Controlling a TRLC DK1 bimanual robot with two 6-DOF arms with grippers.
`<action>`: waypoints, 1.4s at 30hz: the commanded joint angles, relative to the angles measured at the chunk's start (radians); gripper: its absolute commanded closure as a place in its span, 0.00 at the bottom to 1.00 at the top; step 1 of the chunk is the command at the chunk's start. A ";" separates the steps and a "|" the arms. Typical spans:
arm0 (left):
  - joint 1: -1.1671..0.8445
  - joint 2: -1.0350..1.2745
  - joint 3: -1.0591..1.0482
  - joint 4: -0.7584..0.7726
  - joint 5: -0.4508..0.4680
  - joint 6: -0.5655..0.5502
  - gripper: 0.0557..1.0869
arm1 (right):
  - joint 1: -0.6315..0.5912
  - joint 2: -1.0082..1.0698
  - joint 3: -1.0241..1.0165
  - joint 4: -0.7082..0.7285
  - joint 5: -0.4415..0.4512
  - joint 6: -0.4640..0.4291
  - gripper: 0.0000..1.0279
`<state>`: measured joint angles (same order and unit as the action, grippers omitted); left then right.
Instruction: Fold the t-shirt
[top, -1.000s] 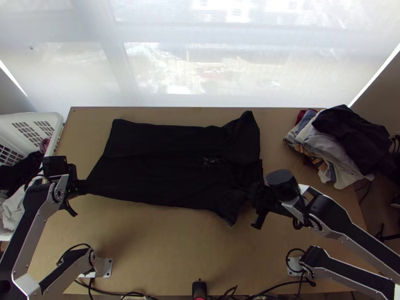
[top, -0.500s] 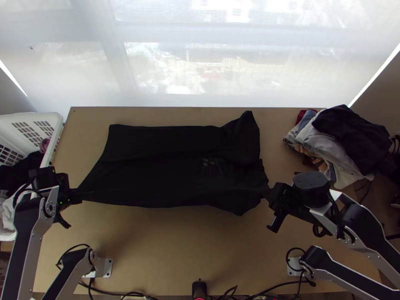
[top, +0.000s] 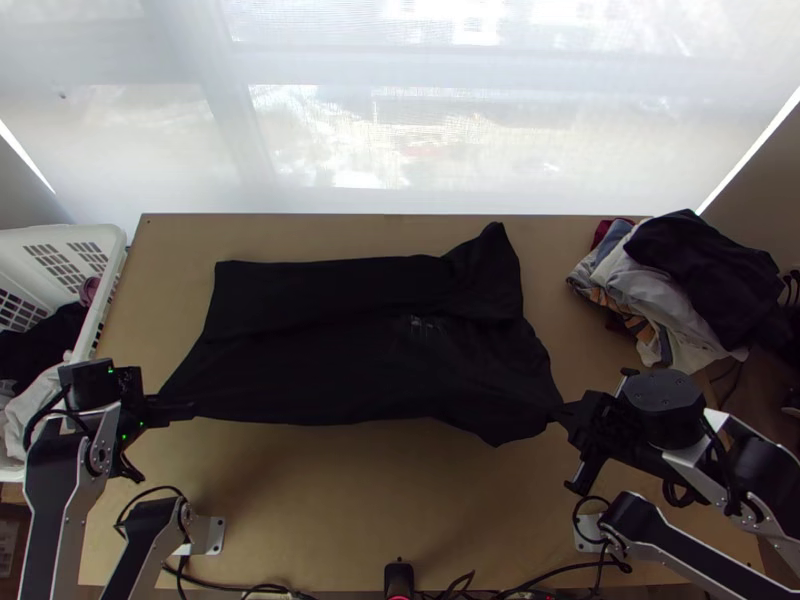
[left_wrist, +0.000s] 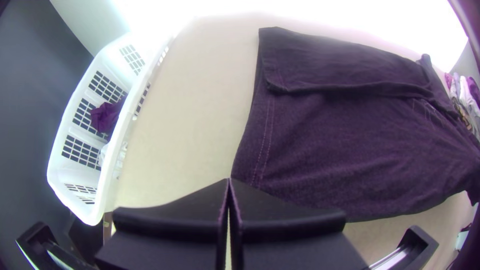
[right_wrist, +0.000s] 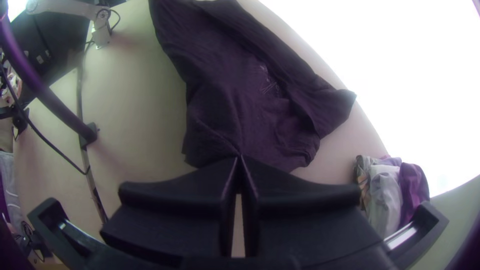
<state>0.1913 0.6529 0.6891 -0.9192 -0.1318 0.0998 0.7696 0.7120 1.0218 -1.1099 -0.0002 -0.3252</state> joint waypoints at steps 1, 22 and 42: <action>-0.012 -0.015 -0.005 0.022 0.004 -0.005 0.97 | 0.007 -0.017 0.000 -0.004 -0.001 0.009 0.97; -0.009 0.516 0.254 0.385 0.003 -0.034 0.97 | -0.294 0.323 -0.040 0.556 -0.055 -0.170 0.97; -0.027 1.036 0.711 0.437 0.001 -0.071 0.97 | -0.523 0.926 0.360 0.736 -0.144 -0.192 0.97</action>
<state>0.1776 1.5513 1.2678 -0.4847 -0.1291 0.0368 0.2825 1.4456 1.2316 -0.3996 -0.1345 -0.5179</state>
